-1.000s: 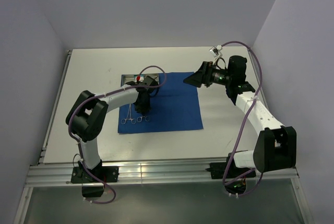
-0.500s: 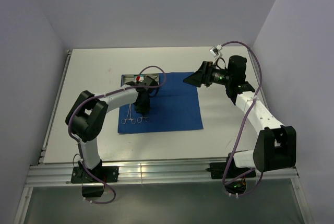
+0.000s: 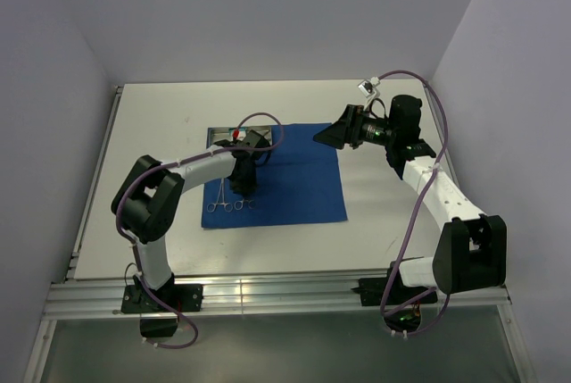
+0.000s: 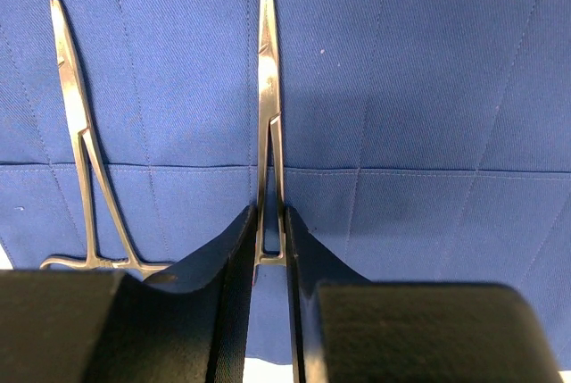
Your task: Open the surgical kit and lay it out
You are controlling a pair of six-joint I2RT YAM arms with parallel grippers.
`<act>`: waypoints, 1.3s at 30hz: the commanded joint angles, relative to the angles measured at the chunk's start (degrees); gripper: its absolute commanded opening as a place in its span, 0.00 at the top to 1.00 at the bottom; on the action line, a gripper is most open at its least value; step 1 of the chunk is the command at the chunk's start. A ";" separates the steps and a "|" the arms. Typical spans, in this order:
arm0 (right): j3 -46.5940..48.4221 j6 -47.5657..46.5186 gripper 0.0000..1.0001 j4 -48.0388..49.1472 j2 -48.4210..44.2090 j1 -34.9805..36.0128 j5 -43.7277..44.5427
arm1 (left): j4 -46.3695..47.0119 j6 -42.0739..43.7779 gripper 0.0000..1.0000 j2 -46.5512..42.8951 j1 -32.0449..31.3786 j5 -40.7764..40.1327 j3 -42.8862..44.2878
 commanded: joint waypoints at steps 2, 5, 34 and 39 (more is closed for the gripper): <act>0.67 -0.03 0.00 2.31 0.24 -0.33 -0.97 | -1.24 0.32 0.78 0.38 0.43 -0.65 -1.62; 0.67 0.05 0.00 2.40 0.24 -0.42 -0.97 | -1.32 0.76 0.79 -0.24 0.78 -0.65 -2.06; 1.37 -3.72 0.00 -0.68 0.67 -0.33 -1.06 | 2.62 28.51 0.66 -12.28 4.03 15.84 14.63; 1.55 -4.78 0.00 -1.29 1.20 -0.33 -0.62 | 0.81 48.81 0.66 -4.95 17.27 45.60 24.27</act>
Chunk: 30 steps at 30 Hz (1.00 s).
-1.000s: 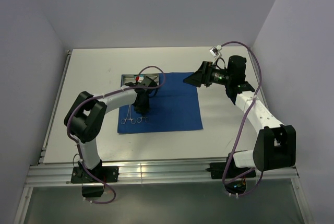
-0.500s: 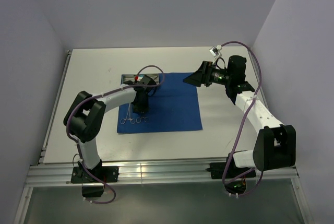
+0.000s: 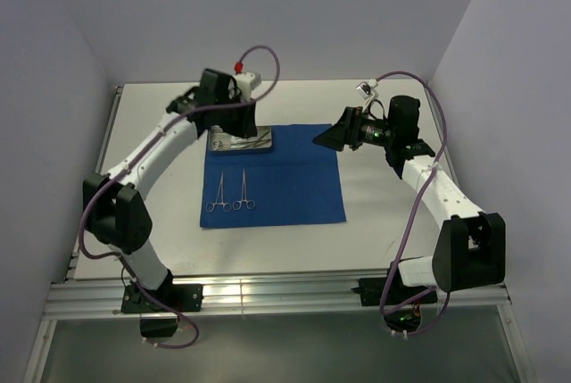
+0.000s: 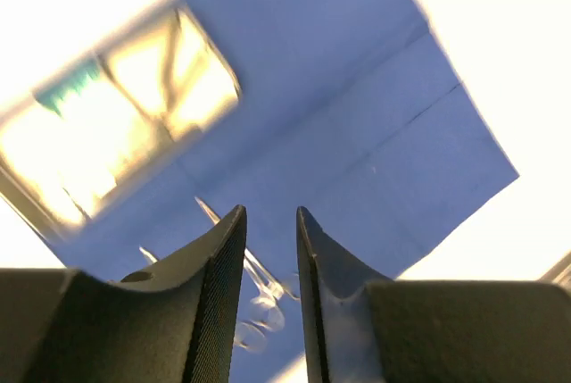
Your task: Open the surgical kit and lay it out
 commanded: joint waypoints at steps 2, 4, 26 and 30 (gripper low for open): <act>1.61 -2.16 0.00 0.15 0.74 -0.51 -0.57 | -7.04 27.07 0.66 11.12 10.90 27.49 18.74; 1.88 -2.33 0.00 0.06 0.83 -0.51 -0.57 | -15.23 32.14 0.64 18.87 13.72 29.27 25.29; 2.41 -1.72 0.00 0.15 3.12 -0.42 -0.84 | -29.67 70.92 0.65 38.31 16.72 23.03 34.82; 2.14 -1.02 0.00 0.76 3.20 -0.42 -1.01 | -29.05 70.92 0.64 39.37 17.24 23.03 34.81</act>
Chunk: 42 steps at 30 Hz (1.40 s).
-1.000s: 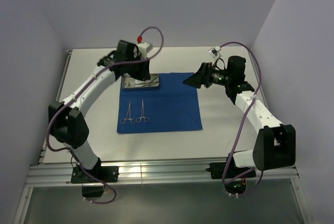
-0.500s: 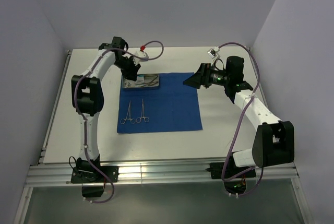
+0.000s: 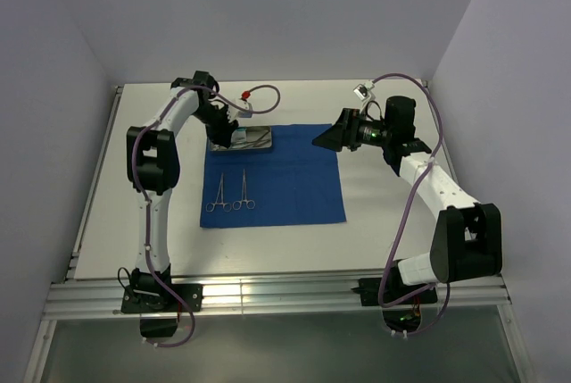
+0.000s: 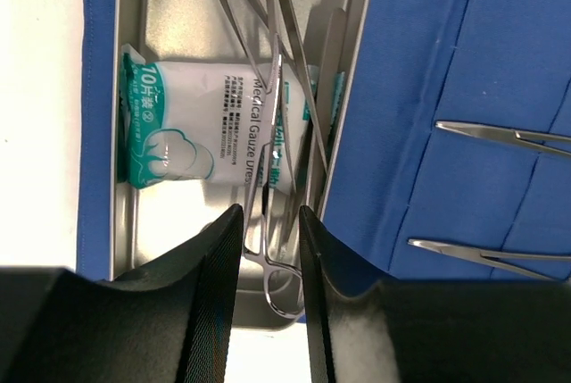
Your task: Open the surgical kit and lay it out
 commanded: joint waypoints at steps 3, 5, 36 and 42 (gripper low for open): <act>1.99 -0.10 0.00 1.16 0.04 -0.37 -0.93 | -0.75 2.93 0.64 1.54 0.57 3.06 2.73; 1.99 -0.28 0.00 0.98 0.12 -0.37 -1.01 | -0.48 3.01 0.64 1.71 0.57 3.85 2.82; 3.39 -0.45 0.00 0.46 0.65 -0.37 -1.19 | 8.75 2.48 1.00 -5.57 0.48 1.92 -1.40; 3.22 -0.80 0.00 0.19 0.39 -0.37 -1.37 | 7.52 3.54 1.00 -7.60 0.31 1.83 -2.10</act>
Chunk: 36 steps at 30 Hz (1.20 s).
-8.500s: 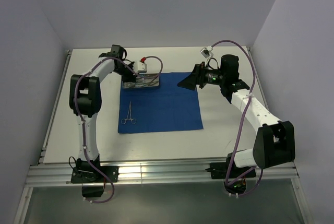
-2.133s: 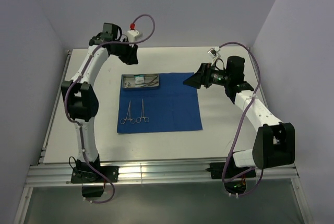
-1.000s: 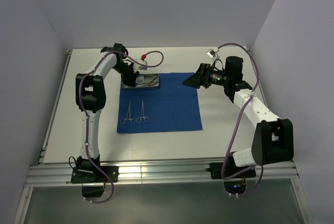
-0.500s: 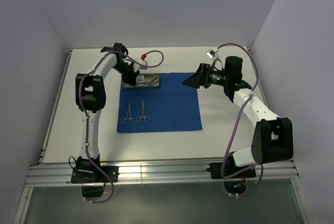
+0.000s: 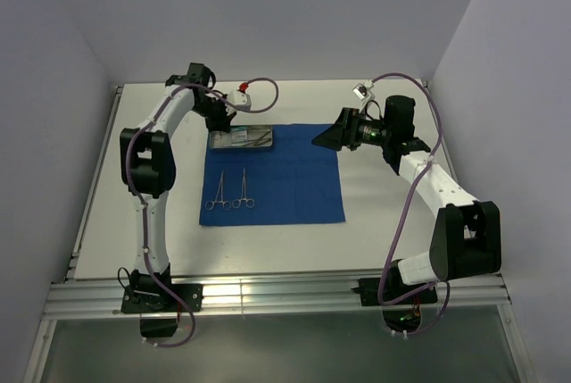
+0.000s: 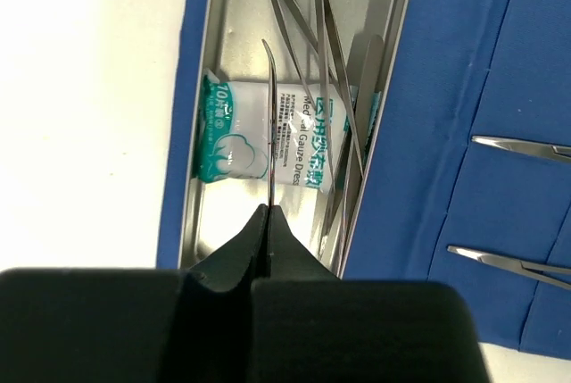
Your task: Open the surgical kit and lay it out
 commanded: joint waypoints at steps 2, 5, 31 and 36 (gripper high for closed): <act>2.70 -0.63 0.00 0.39 -0.44 -0.29 -1.30 | 0.39 2.01 1.00 -4.78 -0.15 0.08 -1.21; 2.78 -0.37 0.00 0.65 -0.44 -0.37 -1.21 | 0.39 1.75 1.00 -4.96 -0.15 0.60 -1.65; 1.72 23.18 0.11 23.67 -5.72 4.45 9.33 | 43.90 -46.67 1.00 -48.55 -23.52 -22.59 -35.57; 3.57 21.00 0.07 21.57 -5.63 7.00 12.84 | 41.97 -51.59 1.00 -49.17 -28.97 -24.00 -33.82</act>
